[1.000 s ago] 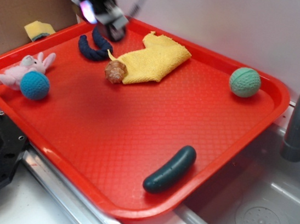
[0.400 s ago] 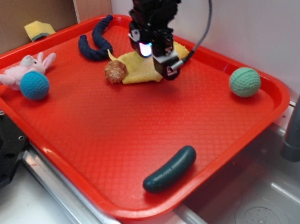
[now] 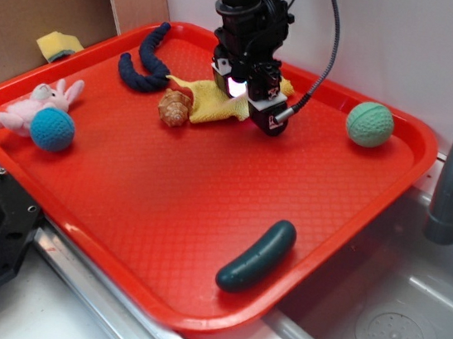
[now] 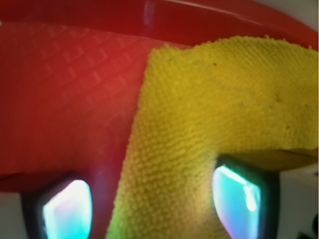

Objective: Grab the yellow cloth.

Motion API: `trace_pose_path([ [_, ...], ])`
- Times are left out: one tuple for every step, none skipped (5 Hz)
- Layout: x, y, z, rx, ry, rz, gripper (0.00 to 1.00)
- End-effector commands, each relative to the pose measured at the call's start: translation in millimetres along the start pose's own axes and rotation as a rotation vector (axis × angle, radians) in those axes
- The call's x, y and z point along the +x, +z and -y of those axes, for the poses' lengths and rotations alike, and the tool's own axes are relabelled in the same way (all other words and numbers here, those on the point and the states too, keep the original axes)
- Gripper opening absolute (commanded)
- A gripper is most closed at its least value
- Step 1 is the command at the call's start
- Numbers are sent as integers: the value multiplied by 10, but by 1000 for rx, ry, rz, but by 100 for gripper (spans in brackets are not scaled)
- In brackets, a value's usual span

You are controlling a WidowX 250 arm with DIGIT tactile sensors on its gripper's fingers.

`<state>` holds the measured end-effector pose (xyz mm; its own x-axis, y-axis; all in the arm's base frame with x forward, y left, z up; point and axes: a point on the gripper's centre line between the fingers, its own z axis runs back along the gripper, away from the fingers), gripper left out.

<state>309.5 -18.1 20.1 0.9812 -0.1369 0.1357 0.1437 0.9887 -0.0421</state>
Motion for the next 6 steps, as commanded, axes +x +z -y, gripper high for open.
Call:
trace_pose_path([
  [-97, 40, -381, 54, 25, 1, 100],
  [-152, 101, -470, 60, 27, 0, 0],
  [-174, 104, -476, 68, 18, 4, 0],
  [-189, 74, -449, 96, 9, -11, 0],
  [-192, 164, -427, 117, 12, -23, 0],
  [-195, 668, -376, 98, 25, -43, 0],
])
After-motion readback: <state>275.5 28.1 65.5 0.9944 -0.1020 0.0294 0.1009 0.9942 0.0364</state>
